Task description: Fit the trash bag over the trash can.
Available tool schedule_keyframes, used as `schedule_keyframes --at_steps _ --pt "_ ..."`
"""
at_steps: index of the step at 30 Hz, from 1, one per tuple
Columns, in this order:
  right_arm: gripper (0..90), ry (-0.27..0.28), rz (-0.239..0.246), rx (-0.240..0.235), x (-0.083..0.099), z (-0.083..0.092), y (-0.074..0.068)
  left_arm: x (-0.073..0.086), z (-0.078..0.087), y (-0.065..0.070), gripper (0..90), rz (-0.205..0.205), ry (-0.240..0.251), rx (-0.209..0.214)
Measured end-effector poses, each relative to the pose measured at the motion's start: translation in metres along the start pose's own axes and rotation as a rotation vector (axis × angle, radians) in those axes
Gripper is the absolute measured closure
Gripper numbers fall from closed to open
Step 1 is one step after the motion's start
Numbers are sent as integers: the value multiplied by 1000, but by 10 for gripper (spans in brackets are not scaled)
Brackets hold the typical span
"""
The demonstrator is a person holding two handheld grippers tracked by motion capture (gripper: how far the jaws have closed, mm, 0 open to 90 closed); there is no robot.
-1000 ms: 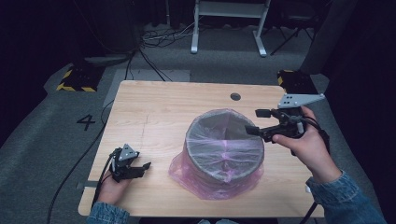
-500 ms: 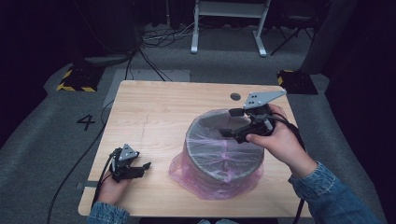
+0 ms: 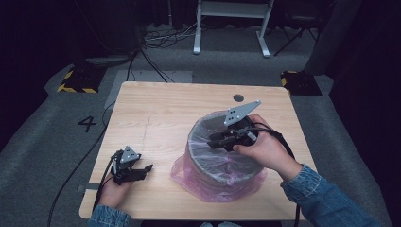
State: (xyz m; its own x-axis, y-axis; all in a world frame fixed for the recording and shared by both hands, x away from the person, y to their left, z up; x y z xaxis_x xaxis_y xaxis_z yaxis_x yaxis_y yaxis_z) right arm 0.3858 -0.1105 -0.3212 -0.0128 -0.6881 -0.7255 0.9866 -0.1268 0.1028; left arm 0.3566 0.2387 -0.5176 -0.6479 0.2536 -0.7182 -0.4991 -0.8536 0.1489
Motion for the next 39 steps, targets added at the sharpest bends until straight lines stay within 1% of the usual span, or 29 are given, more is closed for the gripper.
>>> schedule_keyframes --at_steps 1,3,5,8,10,11,14,15,17,18,22,24,27,28,33,35,36,37,39 --pt "792 -11 13 -5 0 -2 -1 0 0 0 334 -1 0 -1" --pt "813 -29 20 -16 0 -6 -1 0 0 0 334 0 0 0" --pt "800 -49 25 -22 1 -11 -1 0 0 0 333 0 0 0" --pt "747 -79 21 -27 4 -21 1 0 0 0 333 0 0 0" --pt "718 -109 12 -35 7 -27 3 0 0 0 334 1 0 0" --pt "692 -135 14 -37 10 -33 4 0 0 0 334 1 0 0" --pt "620 -180 19 -33 14 -41 5 0 0 0 333 1 0 0" --pt "579 -197 20 -28 16 -45 5 0 0 0 333 1 0 0" --pt "473 -215 11 -12 19 -51 6 0 0 0 333 0 0 0" --pt "434 -220 10 -2 20 -54 7 0 0 0 333 0 0 0" --pt "316 -250 -8 28 26 -62 12 0 0 0 333 -1 0 -1" --pt "287 -263 -25 41 29 -64 14 0 0 0 333 0 0 0" --pt "241 -287 -65 43 34 -67 18 0 0 0 333 0 0 0" --pt "239 -294 -68 42 35 -68 19 0 0 0 334 0 0 0" --pt "190 -362 -73 5 45 -76 21 0 0 0 333 0 0 0" --pt "179 -376 -73 -7 47 -79 19 0 0 0 333 0 0 0" --pt "175 -397 -75 -23 48 -81 18 0 0 0 333 0 0 0" --pt "186 -410 -62 -31 49 -83 17 0 0 0 333 1 0 0" --pt "173 -430 -42 -38 51 -87 15 0 0 0 333 1 0 0"
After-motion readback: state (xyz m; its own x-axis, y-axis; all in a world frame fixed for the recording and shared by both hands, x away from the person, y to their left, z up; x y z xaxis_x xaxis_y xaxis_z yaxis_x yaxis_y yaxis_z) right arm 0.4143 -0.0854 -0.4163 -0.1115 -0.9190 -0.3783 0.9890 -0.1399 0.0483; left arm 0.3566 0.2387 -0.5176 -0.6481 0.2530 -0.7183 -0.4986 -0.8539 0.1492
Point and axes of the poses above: each handheld gripper's, and its own axes: z roughly backward along the jaws, x roughly out of its underside, y roughly to its right, the point moved 2 cm from there along -z, roughly forward along the jaws, and after that the axes turned 11 degrees about z, right-handed, at the moved point
